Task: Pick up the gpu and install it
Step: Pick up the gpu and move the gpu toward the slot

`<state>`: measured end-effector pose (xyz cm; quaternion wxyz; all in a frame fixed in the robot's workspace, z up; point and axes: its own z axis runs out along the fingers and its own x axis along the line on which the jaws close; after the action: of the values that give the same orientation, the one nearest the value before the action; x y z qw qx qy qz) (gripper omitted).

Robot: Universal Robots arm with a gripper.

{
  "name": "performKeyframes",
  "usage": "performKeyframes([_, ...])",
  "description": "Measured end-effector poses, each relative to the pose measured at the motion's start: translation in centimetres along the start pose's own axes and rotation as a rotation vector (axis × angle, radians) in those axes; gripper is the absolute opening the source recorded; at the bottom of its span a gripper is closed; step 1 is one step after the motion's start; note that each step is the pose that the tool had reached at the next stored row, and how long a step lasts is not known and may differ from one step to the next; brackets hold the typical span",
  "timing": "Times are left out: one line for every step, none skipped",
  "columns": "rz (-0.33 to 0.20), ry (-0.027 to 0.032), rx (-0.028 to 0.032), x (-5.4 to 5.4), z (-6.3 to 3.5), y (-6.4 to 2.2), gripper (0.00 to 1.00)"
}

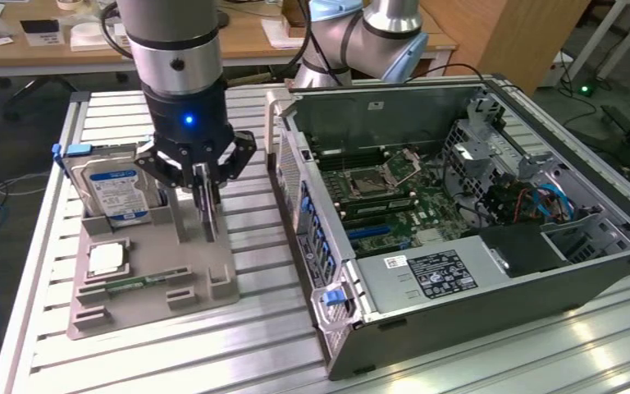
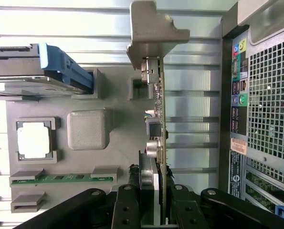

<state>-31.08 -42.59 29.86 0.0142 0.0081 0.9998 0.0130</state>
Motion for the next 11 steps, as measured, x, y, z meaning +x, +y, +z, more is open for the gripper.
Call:
performKeyframes([0.0,-0.0002,-0.0002,0.0,0.0,0.0,0.28])
performKeyframes([0.0,-0.0002,-0.0002,0.0,0.0,0.0,0.28])
performKeyframes([0.0,-0.0002,-0.0002,0.0,0.01,0.0,0.28])
performKeyframes([0.0,-0.0001,-0.0002,0.0,0.0,0.0,0.28])
performKeyframes([0.0,0.0,-0.0001,0.0,-0.03,0.0,0.28])
performKeyframes([0.0,0.0001,0.0,0.0,-0.05,0.0,0.28])
performKeyframes([0.0,0.0,-0.0001,0.0,-0.05,0.0,0.28])
performKeyframes([0.0,0.0,-0.0001,0.0,-0.05,0.0,0.28])
performKeyframes([0.0,0.0,-0.0001,0.0,-0.05,0.0,0.28])
performKeyframes([0.0,0.0,-0.0001,0.0,-0.05,0.0,0.28])
performKeyframes([0.0,-0.0001,-0.0001,0.0,-0.05,0.0,0.28])
